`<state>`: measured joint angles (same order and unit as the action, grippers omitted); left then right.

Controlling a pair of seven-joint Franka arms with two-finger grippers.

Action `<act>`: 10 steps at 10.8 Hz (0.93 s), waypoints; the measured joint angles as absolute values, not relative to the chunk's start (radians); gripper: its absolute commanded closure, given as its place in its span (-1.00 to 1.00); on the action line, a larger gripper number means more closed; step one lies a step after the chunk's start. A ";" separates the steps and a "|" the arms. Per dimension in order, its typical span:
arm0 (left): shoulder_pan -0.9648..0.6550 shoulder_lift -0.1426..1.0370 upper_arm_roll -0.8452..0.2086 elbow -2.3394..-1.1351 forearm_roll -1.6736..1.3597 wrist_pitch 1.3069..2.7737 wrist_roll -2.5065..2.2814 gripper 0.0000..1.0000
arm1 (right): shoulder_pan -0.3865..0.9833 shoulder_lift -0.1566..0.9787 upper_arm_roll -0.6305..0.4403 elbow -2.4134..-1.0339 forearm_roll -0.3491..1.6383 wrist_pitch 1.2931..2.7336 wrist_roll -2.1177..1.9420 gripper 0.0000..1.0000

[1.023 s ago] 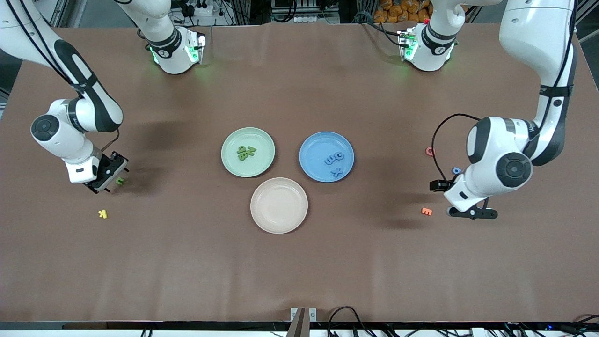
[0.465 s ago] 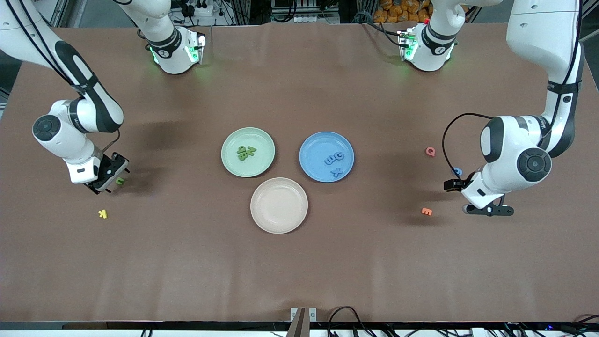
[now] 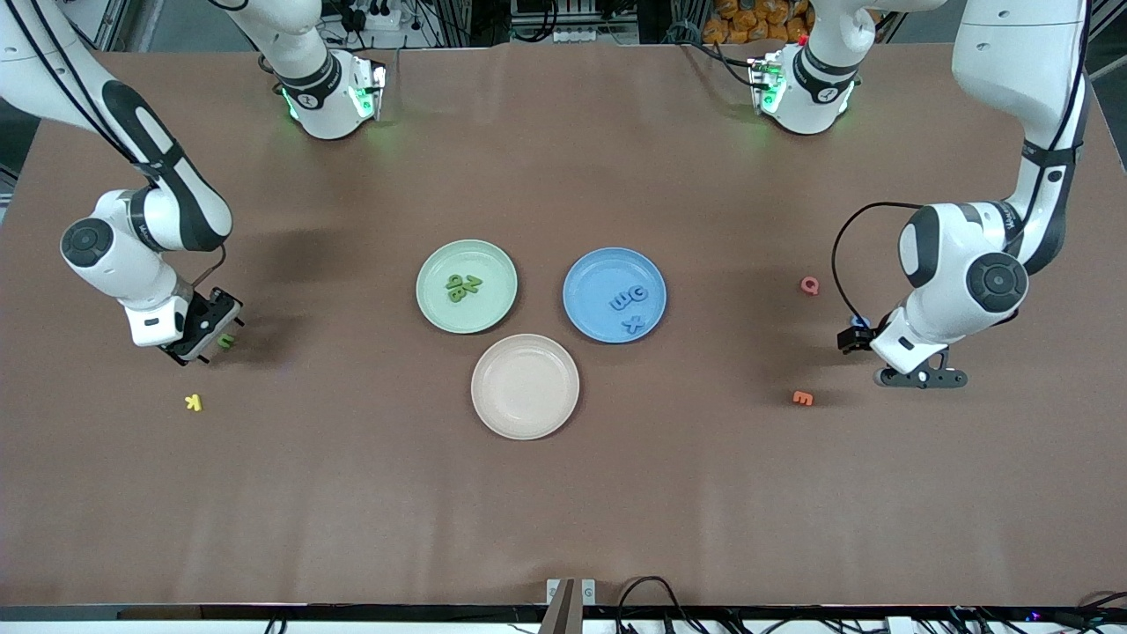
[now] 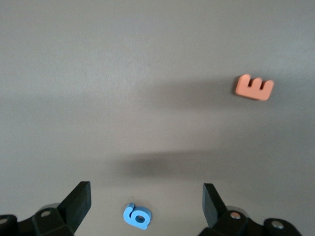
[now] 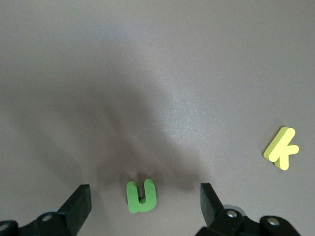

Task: Sort letters by color into matching plates
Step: 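Lower the right gripper onto the green U while the left gripper descends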

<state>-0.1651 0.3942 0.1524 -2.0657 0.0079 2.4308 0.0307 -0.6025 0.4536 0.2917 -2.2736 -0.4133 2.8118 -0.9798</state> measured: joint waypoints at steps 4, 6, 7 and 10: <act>-0.167 0.369 0.160 -2.228 0.008 2.633 0.033 -1.00 | -0.605 0.459 0.292 -2.268 -0.413 2.812 -0.980 -0.67; -0.167 0.366 0.161 -2.281 0.008 2.696 0.033 -1.00 | -0.608 0.468 0.292 -2.259 -0.414 2.812 -0.980 -0.50; -0.167 0.365 0.163 -2.301 0.008 2.718 0.033 -1.00 | -0.609 0.475 0.292 -2.254 -0.414 2.812 -0.980 -0.43; -0.167 0.353 0.166 -2.331 0.008 2.732 0.034 -1.00 | -0.611 0.482 0.292 -2.244 -0.424 2.813 -0.980 -0.14</act>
<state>-0.1671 0.3531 0.1664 -2.3313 0.0079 2.7318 0.0337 -0.6109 0.4822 0.2924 -2.2439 -0.4239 2.8127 -0.9801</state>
